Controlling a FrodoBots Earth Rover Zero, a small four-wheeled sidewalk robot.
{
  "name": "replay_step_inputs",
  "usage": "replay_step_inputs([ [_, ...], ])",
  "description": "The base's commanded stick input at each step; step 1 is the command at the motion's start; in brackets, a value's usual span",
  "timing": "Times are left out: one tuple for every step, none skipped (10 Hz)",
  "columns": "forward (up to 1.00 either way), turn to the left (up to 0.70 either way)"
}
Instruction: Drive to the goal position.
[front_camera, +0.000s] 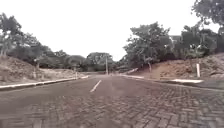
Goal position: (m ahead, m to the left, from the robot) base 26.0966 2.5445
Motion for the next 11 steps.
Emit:
replay_step_inputs([
  [1.00, 0.00],
  [1.00, 0.00],
  [1.00, 0.00],
  [1.00, 0.00],
  [1.00, 0.00],
  [1.00, 0.00],
  [1.00, 0.00],
  [1.00, 0.00],
  [1.00, 0.00],
  [1.00, 0.00],
  [1.00, 0.00],
])
